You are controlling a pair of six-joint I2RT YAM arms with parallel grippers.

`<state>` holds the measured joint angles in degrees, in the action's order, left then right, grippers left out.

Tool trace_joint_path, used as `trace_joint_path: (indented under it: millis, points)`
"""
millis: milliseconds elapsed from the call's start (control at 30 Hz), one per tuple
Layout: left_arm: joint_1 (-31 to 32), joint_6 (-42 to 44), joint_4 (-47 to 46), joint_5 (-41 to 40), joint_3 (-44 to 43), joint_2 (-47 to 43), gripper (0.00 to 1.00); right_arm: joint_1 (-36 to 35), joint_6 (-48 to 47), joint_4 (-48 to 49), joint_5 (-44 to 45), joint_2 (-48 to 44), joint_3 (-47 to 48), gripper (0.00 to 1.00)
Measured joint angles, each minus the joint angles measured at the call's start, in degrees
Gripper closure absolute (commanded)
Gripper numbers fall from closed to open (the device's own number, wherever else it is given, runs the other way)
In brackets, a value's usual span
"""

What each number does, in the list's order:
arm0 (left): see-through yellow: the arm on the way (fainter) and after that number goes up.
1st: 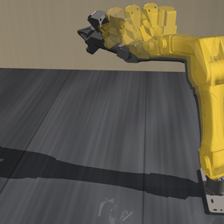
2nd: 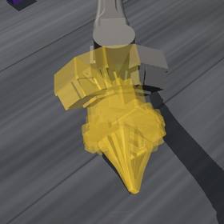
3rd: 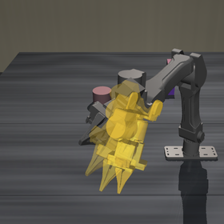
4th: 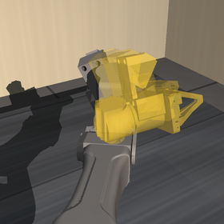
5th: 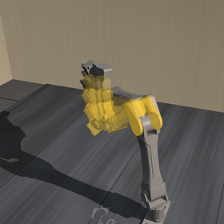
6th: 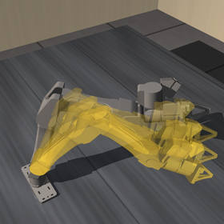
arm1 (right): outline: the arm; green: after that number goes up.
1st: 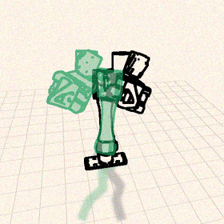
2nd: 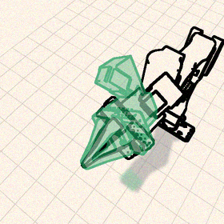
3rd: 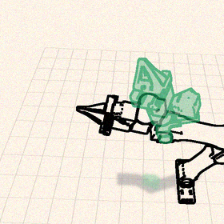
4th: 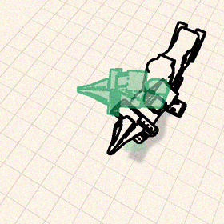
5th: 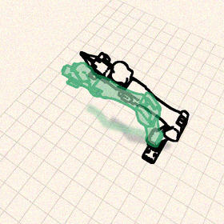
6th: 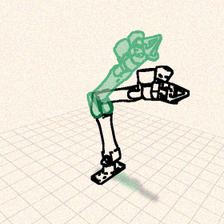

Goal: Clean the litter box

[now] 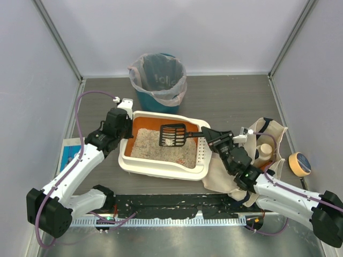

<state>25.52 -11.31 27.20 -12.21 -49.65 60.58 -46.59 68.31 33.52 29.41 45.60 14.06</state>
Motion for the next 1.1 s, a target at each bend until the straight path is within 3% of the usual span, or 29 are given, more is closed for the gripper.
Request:
trace_joint_path:
  millis: [100,233,633,800,1100]
  points:
    - [0.00,0.00,0.00,-0.02,0.00,0.00,1.00,0.15,-0.39,2.05,0.44,-1.95,-1.99,0.99]
    - [0.02,0.00,-0.02,-0.04,0.00,0.00,1.00,0.33,-2.51,-2.21,-1.05,0.22,1.77,0.99]
    - [0.04,0.02,-0.02,-0.09,0.00,0.02,1.00,1.46,0.07,2.91,-1.44,2.23,-1.11,0.99]
    - [0.04,0.00,-0.04,-0.09,0.00,0.00,1.00,3.26,0.42,6.73,-5.75,5.49,-1.05,0.99]
    - [0.26,0.09,-0.02,-0.37,0.00,0.00,1.00,4.35,-0.07,4.04,-5.55,3.54,1.01,0.99]
